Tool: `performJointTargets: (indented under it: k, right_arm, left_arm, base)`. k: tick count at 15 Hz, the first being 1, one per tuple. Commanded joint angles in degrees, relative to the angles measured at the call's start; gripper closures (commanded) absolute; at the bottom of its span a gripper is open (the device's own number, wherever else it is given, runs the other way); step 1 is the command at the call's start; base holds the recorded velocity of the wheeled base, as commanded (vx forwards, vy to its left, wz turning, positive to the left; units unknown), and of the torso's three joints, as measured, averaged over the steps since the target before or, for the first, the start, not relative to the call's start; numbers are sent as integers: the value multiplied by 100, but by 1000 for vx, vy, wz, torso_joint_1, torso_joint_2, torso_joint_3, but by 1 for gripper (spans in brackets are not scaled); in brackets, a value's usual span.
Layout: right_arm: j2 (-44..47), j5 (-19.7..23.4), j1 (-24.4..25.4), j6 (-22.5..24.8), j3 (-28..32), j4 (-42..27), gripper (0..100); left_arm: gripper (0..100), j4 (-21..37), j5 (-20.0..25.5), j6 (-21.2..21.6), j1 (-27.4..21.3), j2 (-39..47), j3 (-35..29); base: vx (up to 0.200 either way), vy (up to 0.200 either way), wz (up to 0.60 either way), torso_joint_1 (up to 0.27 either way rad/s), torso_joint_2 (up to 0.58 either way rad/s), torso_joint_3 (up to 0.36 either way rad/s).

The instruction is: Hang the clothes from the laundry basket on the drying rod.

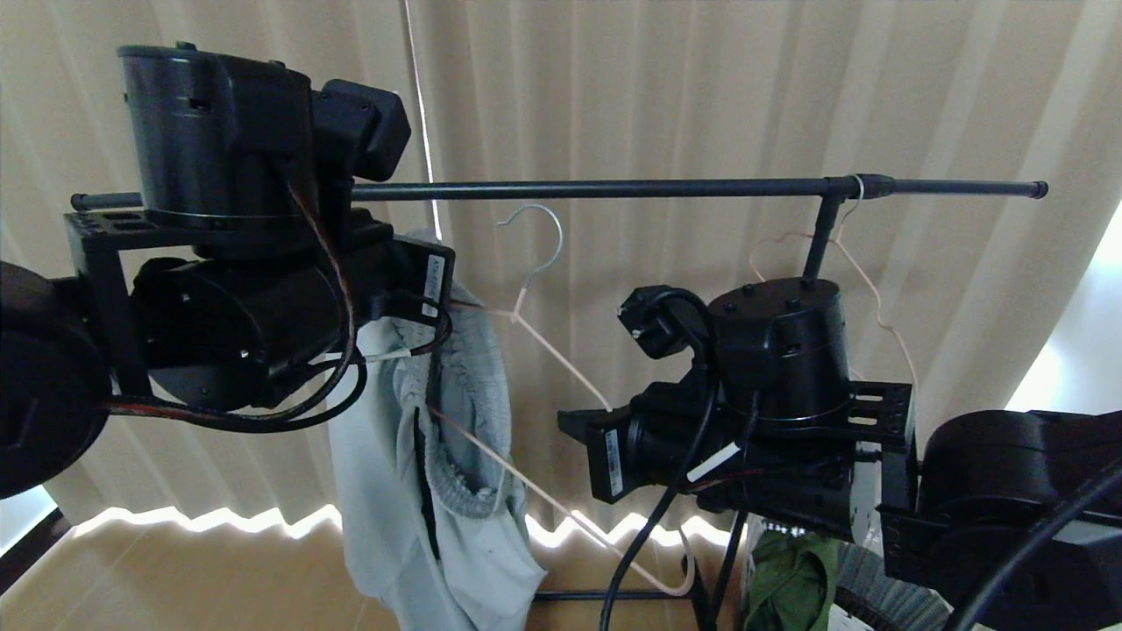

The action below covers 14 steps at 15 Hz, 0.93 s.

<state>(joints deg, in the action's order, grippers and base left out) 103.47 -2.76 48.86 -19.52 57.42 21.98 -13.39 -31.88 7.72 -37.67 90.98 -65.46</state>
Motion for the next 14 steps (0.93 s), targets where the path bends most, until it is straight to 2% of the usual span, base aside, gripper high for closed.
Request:
performJointTargets:
  k: [1, 3, 7, 11, 14]
  right_arm:
    - [59, 3, 1, 9, 59, -1, 100]
    - [50, 3, 1, 18, 164, -71, 100]
    - [-20, 3, -131, 326, 121, -71, 100]
    - [-275, 3, -184, 607, 103, -18, 100]
    - [-354, 82, -272, 844, 77, -1, 100]
  left_arm:
    - [100, -6, 112, 11, -250, -115, 34]
    - [100, 47, 507, 63, -408, -282, 201]
    - [100, 750, 1412, 213, -390, -836, 447]
    - [100, 811, 2080, 204, -390, -1117, 869]
    - [100, 794, 2168, 221, -320, -1091, 930]
  base:
    - [0, 0, 0, 0, 0, 0]
    - [0, 0, 0, 0, 0, 0]
    - [0, 0, 0, 0, 0, 0]
    - [0, 0, 0, 0, 0, 0]
    - [0, 0, 0, 0, 0, 0]
